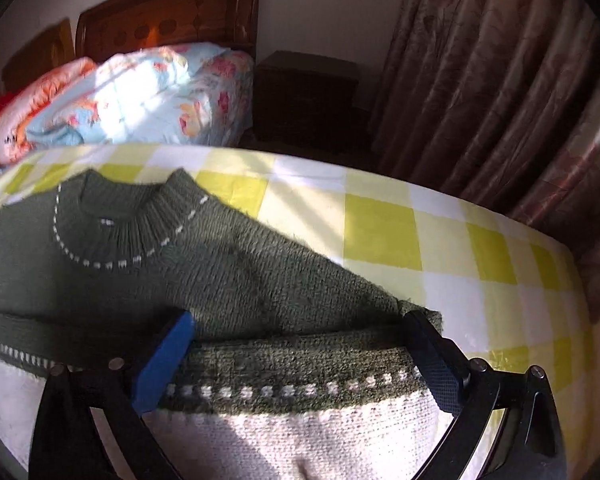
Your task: Fold small clothes
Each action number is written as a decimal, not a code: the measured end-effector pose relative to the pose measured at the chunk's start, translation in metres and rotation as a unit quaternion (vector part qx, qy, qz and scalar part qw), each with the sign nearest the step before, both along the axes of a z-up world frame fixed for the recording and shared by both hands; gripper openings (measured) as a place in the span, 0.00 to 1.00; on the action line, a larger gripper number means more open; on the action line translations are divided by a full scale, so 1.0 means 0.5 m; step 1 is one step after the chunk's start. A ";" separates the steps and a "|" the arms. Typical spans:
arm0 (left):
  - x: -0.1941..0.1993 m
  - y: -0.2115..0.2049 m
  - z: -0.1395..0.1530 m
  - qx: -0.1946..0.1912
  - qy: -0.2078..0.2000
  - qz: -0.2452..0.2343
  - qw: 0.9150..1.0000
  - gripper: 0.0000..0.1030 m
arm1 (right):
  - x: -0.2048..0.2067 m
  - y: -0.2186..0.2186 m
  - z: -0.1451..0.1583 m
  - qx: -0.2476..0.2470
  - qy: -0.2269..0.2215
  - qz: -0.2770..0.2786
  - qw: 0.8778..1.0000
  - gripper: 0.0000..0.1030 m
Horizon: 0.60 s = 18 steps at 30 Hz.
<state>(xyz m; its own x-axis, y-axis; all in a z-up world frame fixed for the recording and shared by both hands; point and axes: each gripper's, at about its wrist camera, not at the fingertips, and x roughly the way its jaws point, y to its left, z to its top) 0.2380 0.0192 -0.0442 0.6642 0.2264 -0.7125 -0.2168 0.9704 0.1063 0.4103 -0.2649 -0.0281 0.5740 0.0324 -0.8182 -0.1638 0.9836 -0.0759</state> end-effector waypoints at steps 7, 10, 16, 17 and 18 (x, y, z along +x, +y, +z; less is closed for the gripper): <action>0.000 0.004 0.000 -0.003 0.001 0.004 1.000 0.58 | 0.004 -0.044 0.006 0.051 0.018 -0.050 0.997 1.00; 0.000 0.008 -0.001 -0.008 0.001 0.006 1.000 0.59 | -0.011 -0.067 0.016 0.077 0.056 -0.083 0.992 1.00; 0.001 0.033 -0.004 -0.049 0.002 0.015 0.999 0.67 | -0.204 -0.005 0.041 0.044 -0.005 -0.011 0.999 1.00; 0.002 0.039 -0.006 -0.060 0.001 0.016 0.998 0.67 | -0.236 0.012 0.031 0.012 -0.012 -0.001 1.000 1.00; 0.001 0.046 -0.007 -0.072 0.001 0.017 0.997 0.68 | -0.265 0.028 0.017 -0.018 -0.016 0.012 1.000 1.00</action>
